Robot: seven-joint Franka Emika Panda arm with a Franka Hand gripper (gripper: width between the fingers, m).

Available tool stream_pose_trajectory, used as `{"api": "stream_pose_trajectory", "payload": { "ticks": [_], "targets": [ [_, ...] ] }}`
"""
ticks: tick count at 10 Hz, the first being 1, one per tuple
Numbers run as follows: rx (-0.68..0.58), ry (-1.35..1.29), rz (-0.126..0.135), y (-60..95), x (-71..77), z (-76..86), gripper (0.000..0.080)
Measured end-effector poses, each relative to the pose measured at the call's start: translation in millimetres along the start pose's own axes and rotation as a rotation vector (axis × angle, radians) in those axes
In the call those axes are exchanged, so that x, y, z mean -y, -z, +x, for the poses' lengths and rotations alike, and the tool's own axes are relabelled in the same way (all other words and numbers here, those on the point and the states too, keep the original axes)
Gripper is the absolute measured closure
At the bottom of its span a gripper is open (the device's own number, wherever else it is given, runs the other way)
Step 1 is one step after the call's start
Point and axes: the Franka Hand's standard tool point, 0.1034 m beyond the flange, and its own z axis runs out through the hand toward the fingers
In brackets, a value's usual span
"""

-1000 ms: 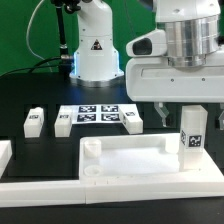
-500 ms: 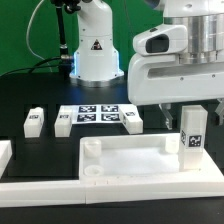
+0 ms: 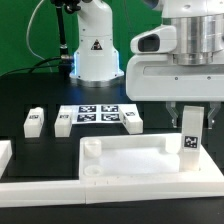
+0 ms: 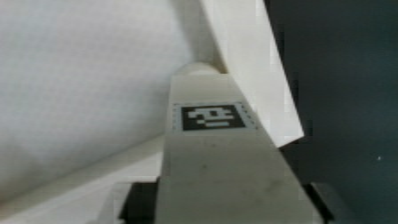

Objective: Assemble desk

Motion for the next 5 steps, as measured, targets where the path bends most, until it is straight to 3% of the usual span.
{"api": "stream_pose_trajectory", "payload": {
  "ticks": [1, 4, 5],
  "targets": [
    [0.019, -0.205, 0.002, 0.6, -2.2, 0.1, 0.0511],
    [0.100, -0.758, 0.075, 0.8, -7.3, 1.7, 0.0509],
    [0.110, -0.834, 0.068, 1.8, -7.5, 1.3, 0.0509]
  ]
}}
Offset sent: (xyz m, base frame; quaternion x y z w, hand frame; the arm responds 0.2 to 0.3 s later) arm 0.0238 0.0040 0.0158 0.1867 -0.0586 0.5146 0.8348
